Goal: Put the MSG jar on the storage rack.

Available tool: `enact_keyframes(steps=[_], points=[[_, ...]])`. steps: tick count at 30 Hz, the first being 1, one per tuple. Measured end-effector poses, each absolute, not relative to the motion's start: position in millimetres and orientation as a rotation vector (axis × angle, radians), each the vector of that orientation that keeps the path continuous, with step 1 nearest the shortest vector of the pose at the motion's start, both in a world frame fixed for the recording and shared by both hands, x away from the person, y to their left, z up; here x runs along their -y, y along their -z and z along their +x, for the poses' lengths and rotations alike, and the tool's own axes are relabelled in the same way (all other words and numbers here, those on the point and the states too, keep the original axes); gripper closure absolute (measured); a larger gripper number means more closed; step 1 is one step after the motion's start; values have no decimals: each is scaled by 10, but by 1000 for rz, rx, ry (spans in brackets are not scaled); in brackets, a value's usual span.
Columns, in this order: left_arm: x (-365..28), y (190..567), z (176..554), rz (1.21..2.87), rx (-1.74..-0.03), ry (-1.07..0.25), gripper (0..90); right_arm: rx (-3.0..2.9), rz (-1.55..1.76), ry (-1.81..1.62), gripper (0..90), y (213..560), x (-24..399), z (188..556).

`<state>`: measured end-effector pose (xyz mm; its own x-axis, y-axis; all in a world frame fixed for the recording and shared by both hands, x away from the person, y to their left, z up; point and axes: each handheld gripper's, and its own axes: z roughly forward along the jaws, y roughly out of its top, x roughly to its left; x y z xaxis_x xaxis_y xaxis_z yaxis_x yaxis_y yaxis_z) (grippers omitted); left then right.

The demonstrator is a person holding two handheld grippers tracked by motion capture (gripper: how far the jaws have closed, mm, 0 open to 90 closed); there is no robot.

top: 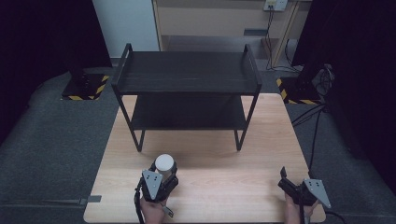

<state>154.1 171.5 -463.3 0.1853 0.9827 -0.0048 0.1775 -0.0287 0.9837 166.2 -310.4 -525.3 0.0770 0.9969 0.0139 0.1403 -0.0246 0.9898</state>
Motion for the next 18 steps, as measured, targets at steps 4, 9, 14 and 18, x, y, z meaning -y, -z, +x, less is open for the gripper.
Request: enact_keyframes(steps=[4, 9, 14, 18], points=[[-1716, 4470, 1538, 1394, -1185, -1001, 335, -1248, 1360, -1095, 5, 5252, 3102, 1662], [-1702, 4118, 1636, 1362, -1197, -1002, 335, -1244, 1358, -1100, 5, 5258, 3105, 1658], [-1663, 3839, 1766, 1325, -1140, -1036, 334, -1240, 1360, -1100, 5, 5260, 3100, 1655], [-1636, 3681, 1877, 1320, -1127, -1038, 334, -1240, 1360, -1101, 5, 5260, 3100, 1655]])
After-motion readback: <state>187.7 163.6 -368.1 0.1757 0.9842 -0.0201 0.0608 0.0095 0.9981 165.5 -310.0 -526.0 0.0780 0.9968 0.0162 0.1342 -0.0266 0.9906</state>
